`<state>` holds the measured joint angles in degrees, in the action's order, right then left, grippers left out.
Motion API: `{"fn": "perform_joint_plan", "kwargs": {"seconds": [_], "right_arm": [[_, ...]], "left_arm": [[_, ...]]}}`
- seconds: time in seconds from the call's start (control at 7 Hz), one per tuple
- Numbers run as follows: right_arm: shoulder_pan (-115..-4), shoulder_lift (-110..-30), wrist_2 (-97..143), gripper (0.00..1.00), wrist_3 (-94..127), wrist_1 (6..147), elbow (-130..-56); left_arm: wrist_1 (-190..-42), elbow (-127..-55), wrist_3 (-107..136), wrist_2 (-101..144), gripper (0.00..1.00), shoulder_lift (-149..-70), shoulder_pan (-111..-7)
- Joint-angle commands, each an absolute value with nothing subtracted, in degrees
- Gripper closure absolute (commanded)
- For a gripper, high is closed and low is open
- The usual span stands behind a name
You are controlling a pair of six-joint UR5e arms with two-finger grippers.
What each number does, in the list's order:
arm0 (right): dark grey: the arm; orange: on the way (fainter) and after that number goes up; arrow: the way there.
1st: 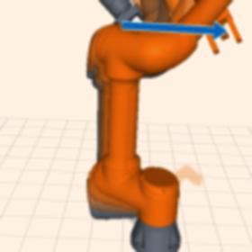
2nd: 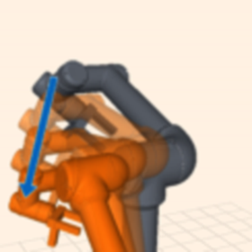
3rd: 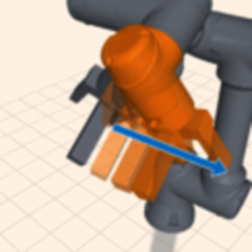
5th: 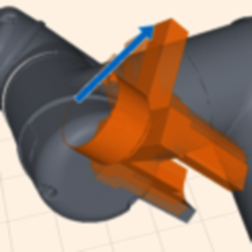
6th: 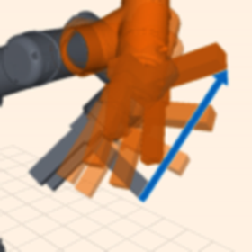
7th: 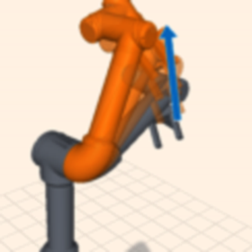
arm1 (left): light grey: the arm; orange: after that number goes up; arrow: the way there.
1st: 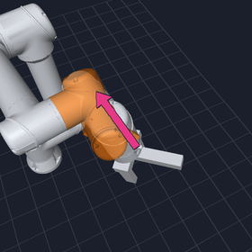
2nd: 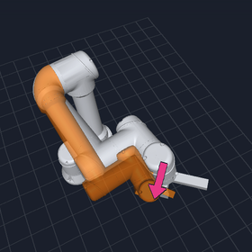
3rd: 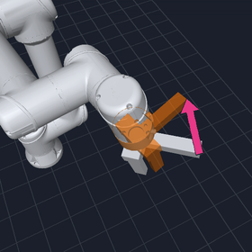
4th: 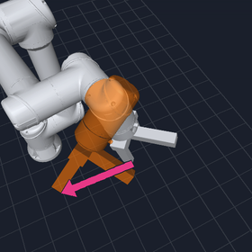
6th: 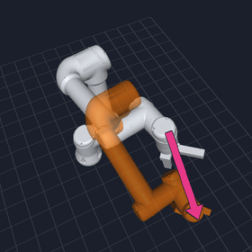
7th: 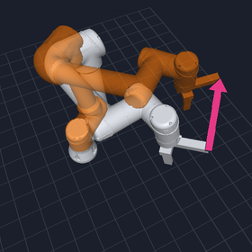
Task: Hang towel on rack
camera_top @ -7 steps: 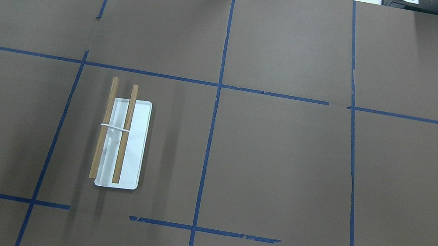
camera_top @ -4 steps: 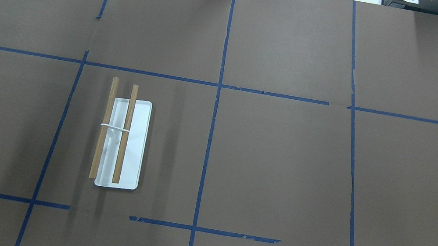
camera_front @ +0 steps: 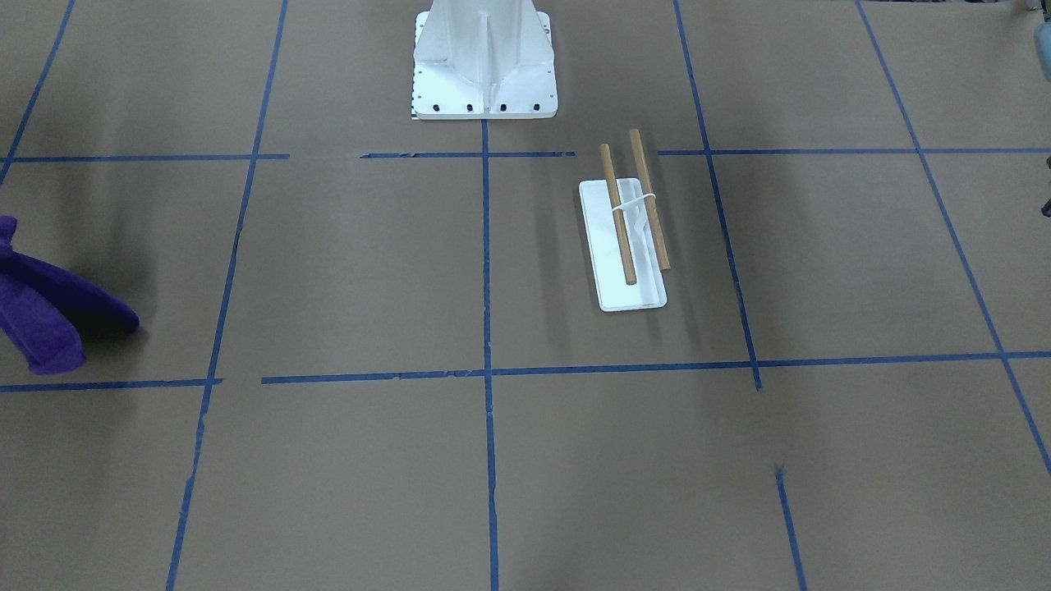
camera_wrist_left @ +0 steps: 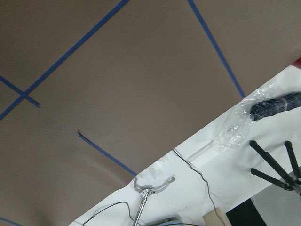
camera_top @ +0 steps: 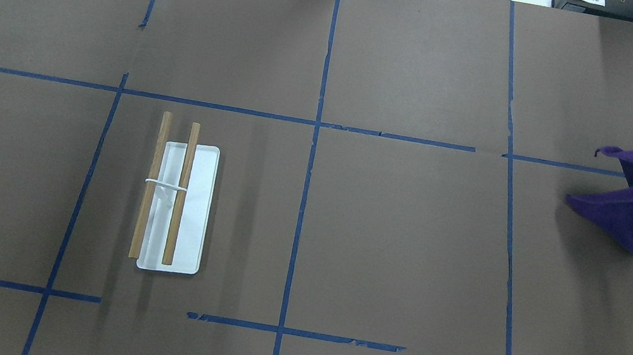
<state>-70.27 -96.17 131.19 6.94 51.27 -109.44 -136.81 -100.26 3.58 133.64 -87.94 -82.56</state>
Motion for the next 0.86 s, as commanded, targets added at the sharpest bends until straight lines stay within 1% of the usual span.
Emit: {"fn": "perform_joint_plan", "kwargs": {"seconds": [0.0, 0.29, 0.43, 0.57, 0.71], "right_arm": [[-62.01, -83.39, 131.05, 1.00, 22.66, 52.73, -109.51], [-50.86, -73.43, 120.56, 1.00, 35.64, 52.65, -109.69], [-45.75, -69.47, 113.45, 1.00, 41.60, 52.56, -109.77], [-41.18, -66.65, 105.90, 1.00, 42.70, 52.65, -110.73], [-38.52, -66.19, 101.91, 1.00, 42.80, 52.65, -111.96]], "left_arm": [[-133.69, -101.77, 20.14, 133.42, 0.00, -93.06, -78.86], [-133.59, -102.91, 41.82, 133.24, 0.00, -100.68, -71.05], [-132.29, -103.18, 57.41, 133.07, 0.00, -105.07, -67.88], [-132.01, -103.36, 73.58, 132.89, 0.02, -109.03, -64.20], [-130.97, -103.19, 85.83, 128.89, 0.11, -112.55, -58.59]]}}
